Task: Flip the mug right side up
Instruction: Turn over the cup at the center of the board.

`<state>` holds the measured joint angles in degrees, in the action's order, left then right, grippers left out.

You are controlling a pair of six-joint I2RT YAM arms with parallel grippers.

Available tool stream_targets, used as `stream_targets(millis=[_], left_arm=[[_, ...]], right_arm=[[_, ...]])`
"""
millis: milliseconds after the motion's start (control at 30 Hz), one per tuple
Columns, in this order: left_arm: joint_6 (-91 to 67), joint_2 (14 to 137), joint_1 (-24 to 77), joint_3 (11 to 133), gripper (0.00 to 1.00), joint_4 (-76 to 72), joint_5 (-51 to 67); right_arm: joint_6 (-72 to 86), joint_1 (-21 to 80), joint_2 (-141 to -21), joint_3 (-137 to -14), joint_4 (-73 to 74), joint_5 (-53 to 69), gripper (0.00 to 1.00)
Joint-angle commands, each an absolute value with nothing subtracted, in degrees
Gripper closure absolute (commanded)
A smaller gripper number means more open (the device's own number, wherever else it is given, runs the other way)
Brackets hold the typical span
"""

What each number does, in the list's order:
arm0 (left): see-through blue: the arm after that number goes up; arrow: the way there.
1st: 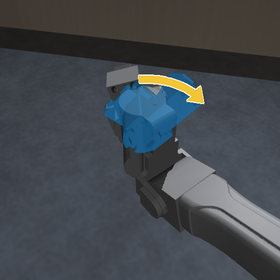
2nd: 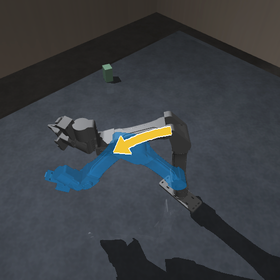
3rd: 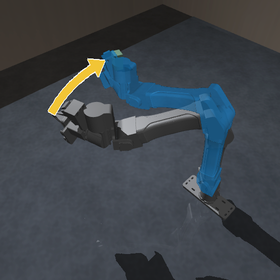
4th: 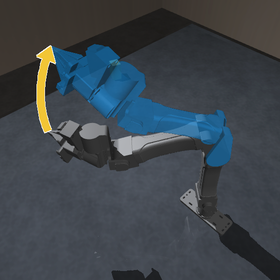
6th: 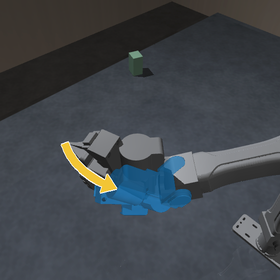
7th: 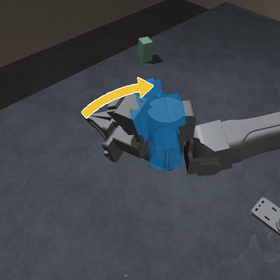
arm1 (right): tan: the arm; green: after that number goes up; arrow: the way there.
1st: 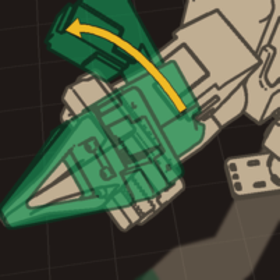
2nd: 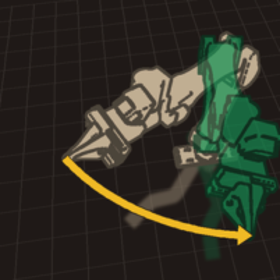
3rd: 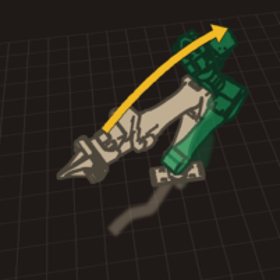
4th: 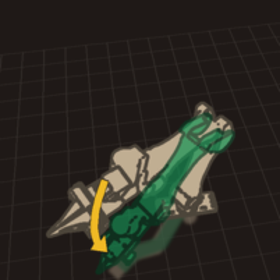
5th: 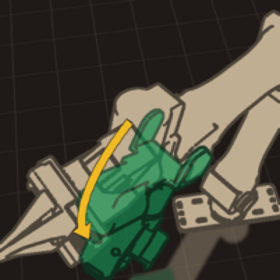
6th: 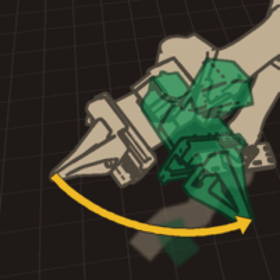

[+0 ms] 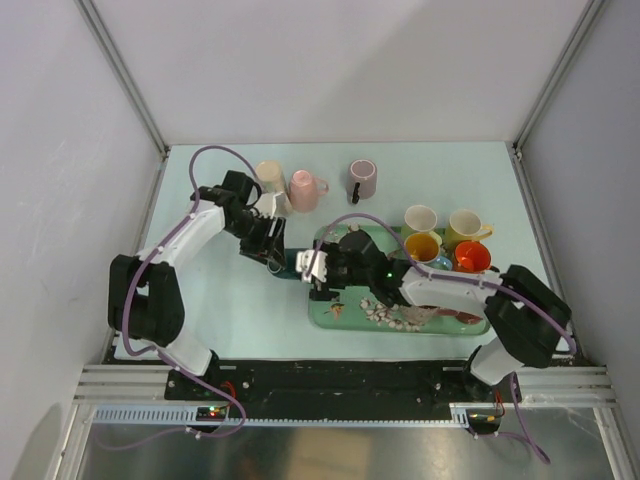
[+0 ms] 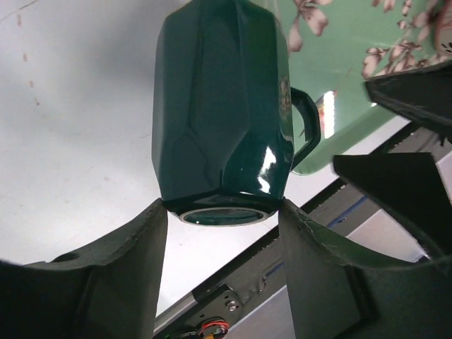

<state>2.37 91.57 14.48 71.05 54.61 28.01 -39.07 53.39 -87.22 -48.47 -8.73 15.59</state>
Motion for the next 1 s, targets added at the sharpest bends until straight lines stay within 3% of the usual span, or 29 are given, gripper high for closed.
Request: stream_targets(millis=[0, 267, 700, 900, 967], left_arm=[[0.5, 89.8, 14.3, 73.3, 0.74, 54.9, 35.6], [0.4, 88.3, 14.2, 73.4, 0.75, 54.8, 36.4], [0.4, 88.0, 13.9, 72.9, 0.78, 54.8, 37.1], [0.6, 87.7, 13.5, 72.5, 0.78, 54.9, 36.8], [0.6, 87.7, 13.2, 72.6, 0.78, 54.8, 36.8]], right_arm=[[-36.5, 53.7, -92.6, -55.3, -17.3, 12.7, 0.16], [-37.6, 54.1, -99.5, -59.9, -17.4, 11.1, 0.36], [-36.5, 54.4, -99.5, -59.5, -12.7, 11.7, 0.40], [-37.1, 52.4, -102.5, -59.5, -14.6, 12.0, 0.47], [-37.4, 51.7, -103.7, -59.5, -14.9, 12.7, 0.53]])
